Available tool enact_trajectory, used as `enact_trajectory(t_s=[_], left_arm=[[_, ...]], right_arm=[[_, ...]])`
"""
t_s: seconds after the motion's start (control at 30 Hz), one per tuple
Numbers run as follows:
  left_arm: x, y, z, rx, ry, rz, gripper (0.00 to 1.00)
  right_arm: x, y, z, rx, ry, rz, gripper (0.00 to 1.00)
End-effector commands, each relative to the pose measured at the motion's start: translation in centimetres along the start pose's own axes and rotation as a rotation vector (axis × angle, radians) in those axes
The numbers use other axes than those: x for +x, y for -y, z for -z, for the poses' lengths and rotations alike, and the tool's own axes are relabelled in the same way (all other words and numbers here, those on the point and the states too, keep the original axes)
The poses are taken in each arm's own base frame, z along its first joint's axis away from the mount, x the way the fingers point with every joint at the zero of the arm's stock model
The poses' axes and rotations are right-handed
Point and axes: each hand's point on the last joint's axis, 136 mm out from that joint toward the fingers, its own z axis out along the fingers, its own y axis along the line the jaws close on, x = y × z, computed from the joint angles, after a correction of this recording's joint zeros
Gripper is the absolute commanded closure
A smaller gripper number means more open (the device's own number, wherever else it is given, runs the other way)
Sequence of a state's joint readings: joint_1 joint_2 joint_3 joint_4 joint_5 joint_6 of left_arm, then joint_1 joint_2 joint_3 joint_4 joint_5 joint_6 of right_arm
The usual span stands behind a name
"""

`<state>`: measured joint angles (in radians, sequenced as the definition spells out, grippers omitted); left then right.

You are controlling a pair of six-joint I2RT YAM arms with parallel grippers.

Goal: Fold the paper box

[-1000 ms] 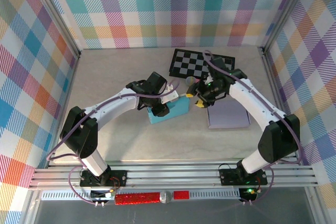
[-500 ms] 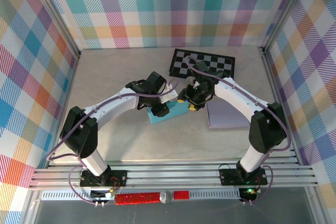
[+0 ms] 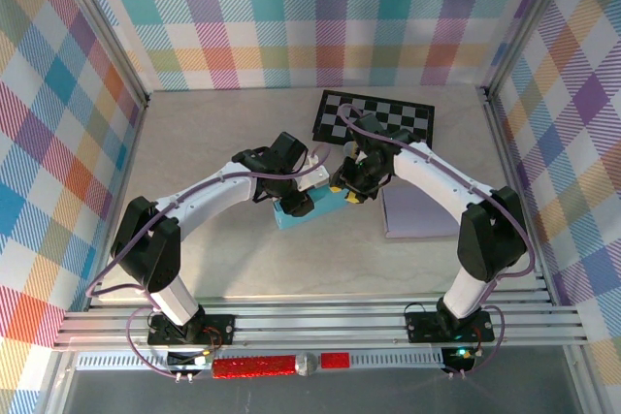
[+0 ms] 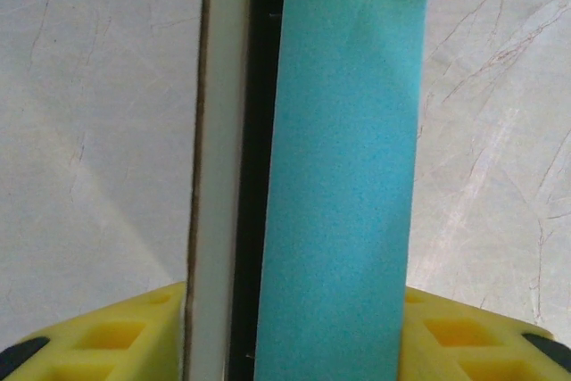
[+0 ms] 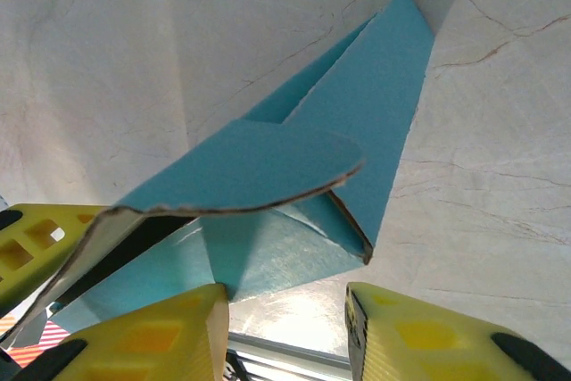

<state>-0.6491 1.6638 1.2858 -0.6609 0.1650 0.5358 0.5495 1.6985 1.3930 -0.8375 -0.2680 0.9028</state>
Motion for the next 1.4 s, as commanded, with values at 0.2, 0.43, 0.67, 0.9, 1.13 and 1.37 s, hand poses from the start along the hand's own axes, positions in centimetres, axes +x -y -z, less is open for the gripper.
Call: enact_trajectory(t_s=[0.2, 0.43, 0.67, 0.9, 1.13, 1.37], left_arm=[[0.0, 0.4, 1.0, 0.050, 0.005, -0.013, 0.62], [0.9, 1.5, 1.6, 0.101, -0.014, -0.078, 0.64], [1.6, 2.5, 2.5, 0.148, -0.018, -0.129, 0.63], [2.6, 2.9, 2.4, 0.171, -0.039, -0.146, 0.63], [2.4, 2.9, 2.5, 0.171, -0.033, -0.142, 0.63], [2.4, 2.8, 2.4, 0.172, -0.033, -0.138, 0.62]], right_arm=[[-1.1, -0.5, 5.0, 0.012, 0.158, 0.216, 0.56], [-4.0, -0.4, 10.7, -0.105, 0.334, 0.500, 0.54], [-2.0, -0.8, 9.2, -0.224, 0.256, 0.832, 0.55], [-1.1, -0.2, 7.2, -0.236, 0.169, 0.928, 0.57], [-1.1, 0.0, 5.6, -0.173, 0.081, 0.945, 0.58], [-1.1, 0.0, 4.6, -0.162, 0.055, 0.952, 0.56]])
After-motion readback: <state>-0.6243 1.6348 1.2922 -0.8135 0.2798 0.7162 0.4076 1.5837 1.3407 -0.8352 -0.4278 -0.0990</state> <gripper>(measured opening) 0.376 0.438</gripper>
